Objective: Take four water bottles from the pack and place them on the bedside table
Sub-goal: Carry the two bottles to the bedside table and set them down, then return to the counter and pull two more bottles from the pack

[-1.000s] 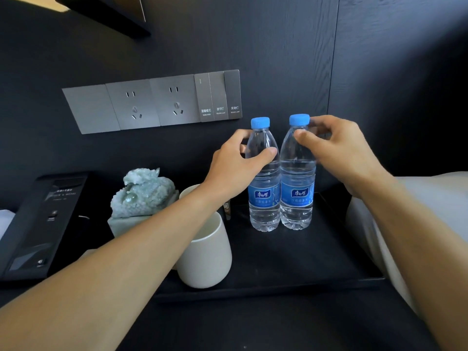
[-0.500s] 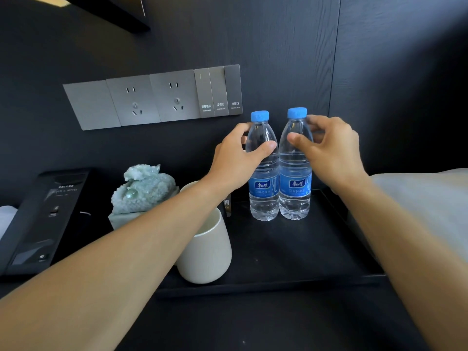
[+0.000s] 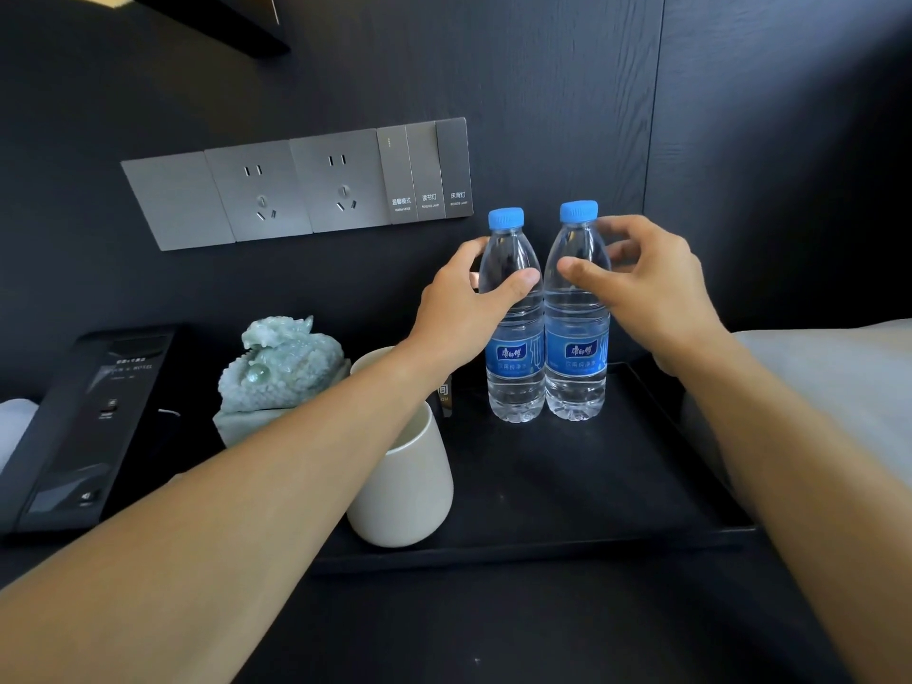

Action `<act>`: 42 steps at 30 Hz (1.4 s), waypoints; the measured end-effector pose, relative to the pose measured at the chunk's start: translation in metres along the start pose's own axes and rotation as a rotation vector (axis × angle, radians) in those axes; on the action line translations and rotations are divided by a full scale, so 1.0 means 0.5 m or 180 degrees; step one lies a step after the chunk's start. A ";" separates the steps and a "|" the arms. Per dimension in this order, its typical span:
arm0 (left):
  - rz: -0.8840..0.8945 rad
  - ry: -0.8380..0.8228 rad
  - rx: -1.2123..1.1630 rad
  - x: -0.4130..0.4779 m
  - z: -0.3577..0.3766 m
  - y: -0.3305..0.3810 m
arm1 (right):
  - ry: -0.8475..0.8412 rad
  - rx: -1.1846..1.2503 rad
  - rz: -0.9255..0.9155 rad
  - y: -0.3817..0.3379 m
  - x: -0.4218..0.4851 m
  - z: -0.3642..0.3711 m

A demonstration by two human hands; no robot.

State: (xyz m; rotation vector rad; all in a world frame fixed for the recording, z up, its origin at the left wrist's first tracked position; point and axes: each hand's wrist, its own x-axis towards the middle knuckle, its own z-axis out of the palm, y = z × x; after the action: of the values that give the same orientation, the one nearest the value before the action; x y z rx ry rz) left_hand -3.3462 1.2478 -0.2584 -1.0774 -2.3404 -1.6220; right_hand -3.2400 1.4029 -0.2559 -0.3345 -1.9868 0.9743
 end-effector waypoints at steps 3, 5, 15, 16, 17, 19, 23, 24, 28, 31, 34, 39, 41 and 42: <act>-0.0028 -0.0033 -0.0022 0.003 -0.003 0.003 | 0.0031 -0.0002 -0.0019 0.000 -0.001 0.003; -0.0050 -0.0050 -0.0059 0.003 -0.006 0.006 | 0.0125 -0.0002 -0.0035 0.000 -0.003 0.005; -0.0092 -0.0122 -0.0175 -0.004 -0.006 0.006 | 0.0387 -0.0338 -0.0114 -0.002 -0.014 0.021; -0.0092 -0.0127 -0.0162 -0.004 -0.006 0.006 | 0.0364 -0.0315 -0.0118 -0.001 -0.014 0.019; -0.0106 -0.0134 -0.0158 -0.004 -0.006 0.006 | 0.0337 -0.0292 -0.0116 0.000 -0.014 0.016; -0.0193 -0.0088 -0.0180 -0.007 -0.005 0.012 | 0.0333 -0.0202 -0.0067 -0.001 -0.013 0.007; 0.0340 0.1013 0.0656 -0.046 -0.004 0.059 | 0.0669 0.0139 0.0114 -0.034 -0.021 -0.027; 0.0697 0.1127 0.0602 -0.058 -0.001 0.088 | 0.0773 0.0236 0.0173 -0.055 -0.023 -0.043; 0.0676 0.0411 -0.0748 -0.055 0.049 0.298 | 0.0730 0.0324 0.0528 -0.176 0.006 -0.173; -0.0166 -0.0507 -0.1436 -0.002 0.091 0.531 | 0.0655 0.0222 0.1013 -0.299 0.070 -0.359; -0.0530 -0.1570 -0.1287 0.071 0.099 0.775 | 0.0417 -0.0281 0.1284 -0.439 0.145 -0.572; -0.0225 -0.2467 -0.0248 0.225 0.032 1.219 | 0.0379 -0.0972 0.2069 -0.734 0.283 -0.933; 0.0212 -0.2692 0.0018 0.265 -0.005 1.391 | 0.0638 -0.1187 0.2026 -0.858 0.318 -1.058; 0.0419 -0.2793 0.0061 0.273 -0.020 1.471 | 0.0764 -0.1357 0.1969 -0.918 0.327 -1.115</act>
State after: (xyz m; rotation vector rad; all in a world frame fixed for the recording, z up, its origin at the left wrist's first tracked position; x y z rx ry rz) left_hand -3.0139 1.4417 0.3834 -2.2263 -2.6122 -1.2015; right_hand -2.8295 1.4755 0.3561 -1.2979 -1.8832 0.8071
